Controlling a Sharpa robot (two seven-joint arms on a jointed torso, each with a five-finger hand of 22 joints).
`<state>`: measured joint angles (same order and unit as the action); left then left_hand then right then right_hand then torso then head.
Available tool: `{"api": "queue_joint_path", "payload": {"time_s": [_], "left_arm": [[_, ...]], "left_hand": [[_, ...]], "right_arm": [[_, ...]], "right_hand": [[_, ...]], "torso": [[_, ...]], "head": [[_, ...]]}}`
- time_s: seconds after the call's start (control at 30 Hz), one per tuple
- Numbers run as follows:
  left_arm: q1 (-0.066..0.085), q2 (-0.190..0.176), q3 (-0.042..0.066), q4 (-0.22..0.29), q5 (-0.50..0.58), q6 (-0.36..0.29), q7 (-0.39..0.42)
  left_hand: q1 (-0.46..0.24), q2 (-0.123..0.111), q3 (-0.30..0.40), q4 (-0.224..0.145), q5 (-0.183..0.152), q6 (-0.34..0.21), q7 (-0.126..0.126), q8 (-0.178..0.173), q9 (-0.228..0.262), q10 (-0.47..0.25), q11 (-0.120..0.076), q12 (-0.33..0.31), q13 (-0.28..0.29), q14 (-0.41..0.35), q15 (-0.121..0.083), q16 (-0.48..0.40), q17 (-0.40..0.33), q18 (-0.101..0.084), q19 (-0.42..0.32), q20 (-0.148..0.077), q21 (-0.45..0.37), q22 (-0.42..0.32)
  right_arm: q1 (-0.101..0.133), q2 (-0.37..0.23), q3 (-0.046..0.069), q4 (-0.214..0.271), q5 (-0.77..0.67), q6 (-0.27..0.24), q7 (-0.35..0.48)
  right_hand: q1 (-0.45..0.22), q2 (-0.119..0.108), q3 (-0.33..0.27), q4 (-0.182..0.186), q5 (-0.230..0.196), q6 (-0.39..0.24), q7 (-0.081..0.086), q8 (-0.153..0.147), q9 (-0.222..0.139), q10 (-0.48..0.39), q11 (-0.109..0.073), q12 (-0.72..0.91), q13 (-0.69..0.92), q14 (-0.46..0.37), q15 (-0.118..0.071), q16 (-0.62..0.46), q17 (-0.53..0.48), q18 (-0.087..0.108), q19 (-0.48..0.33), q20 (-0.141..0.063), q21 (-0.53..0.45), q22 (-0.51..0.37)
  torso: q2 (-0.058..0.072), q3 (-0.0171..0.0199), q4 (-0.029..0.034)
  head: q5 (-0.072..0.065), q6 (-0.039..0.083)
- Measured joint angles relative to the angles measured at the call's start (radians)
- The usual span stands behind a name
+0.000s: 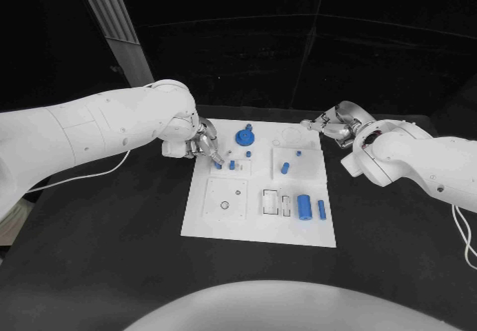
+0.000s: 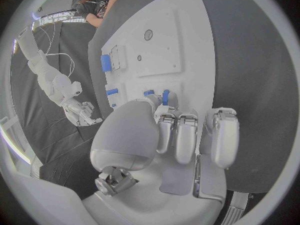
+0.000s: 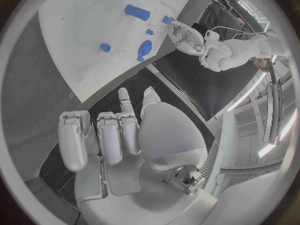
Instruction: Assemble the parts on the task board
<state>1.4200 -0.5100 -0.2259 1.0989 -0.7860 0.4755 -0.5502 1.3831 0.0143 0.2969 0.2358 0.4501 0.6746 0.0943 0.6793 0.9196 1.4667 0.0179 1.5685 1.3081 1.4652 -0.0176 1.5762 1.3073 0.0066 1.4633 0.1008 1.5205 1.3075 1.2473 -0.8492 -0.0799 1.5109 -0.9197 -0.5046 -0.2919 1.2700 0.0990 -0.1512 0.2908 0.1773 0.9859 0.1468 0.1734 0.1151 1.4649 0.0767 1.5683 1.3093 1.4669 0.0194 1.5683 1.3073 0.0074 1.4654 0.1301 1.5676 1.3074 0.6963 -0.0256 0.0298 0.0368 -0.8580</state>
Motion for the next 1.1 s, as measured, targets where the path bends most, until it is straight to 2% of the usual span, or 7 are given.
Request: {"api": "queue_joint_path", "payload": {"time_s": [0.4, 1.1], "left_arm": [[-0.001, -0.003, 0.000, 0.008, -0.001, -0.011, 0.001], [-0.002, -0.007, 0.000, 0.015, -0.002, -0.023, 0.002]], "left_hand": [[0.007, 0.007, 0.035, 0.034, 0.010, -0.016, 0.016, 0.011, 0.009, 0.000, 0.007, 0.000, 0.000, 0.000, 0.000, 0.000, 0.000, 0.000, 0.000, 0.000, 0.000, 0.000], [0.004, 0.004, 0.063, 0.062, 0.008, -0.019, 0.019, 0.027, 0.015, 0.000, 0.014, 0.000, 0.000, 0.000, 0.007, 0.000, 0.000, 0.000, 0.004, 0.003, 0.000, 0.000]], "right_arm": [[0.000, -0.001, 0.000, 0.000, 0.000, 0.000, 0.000], [0.000, -0.001, 0.000, 0.000, 0.000, 0.000, -0.001]], "right_hand": [[0.000, 0.000, 0.000, 0.000, 0.000, 0.000, 0.000, 0.000, 0.000, 0.000, 0.000, 0.000, 0.000, 0.000, 0.000, 0.000, 0.000, 0.000, 0.000, 0.000, 0.000, 0.000], [0.000, 0.000, 0.000, 0.000, 0.000, 0.000, 0.000, 0.000, 0.001, 0.000, 0.000, 0.000, 0.000, 0.000, 0.000, 0.000, 0.000, 0.000, 0.000, 0.000, 0.000, 0.000]], "torso": [[0.000, 0.0000, 0.0000], [0.000, -0.0003, 0.0000]], "head": [[0.001, 0.000], [-0.001, -0.003]]}}
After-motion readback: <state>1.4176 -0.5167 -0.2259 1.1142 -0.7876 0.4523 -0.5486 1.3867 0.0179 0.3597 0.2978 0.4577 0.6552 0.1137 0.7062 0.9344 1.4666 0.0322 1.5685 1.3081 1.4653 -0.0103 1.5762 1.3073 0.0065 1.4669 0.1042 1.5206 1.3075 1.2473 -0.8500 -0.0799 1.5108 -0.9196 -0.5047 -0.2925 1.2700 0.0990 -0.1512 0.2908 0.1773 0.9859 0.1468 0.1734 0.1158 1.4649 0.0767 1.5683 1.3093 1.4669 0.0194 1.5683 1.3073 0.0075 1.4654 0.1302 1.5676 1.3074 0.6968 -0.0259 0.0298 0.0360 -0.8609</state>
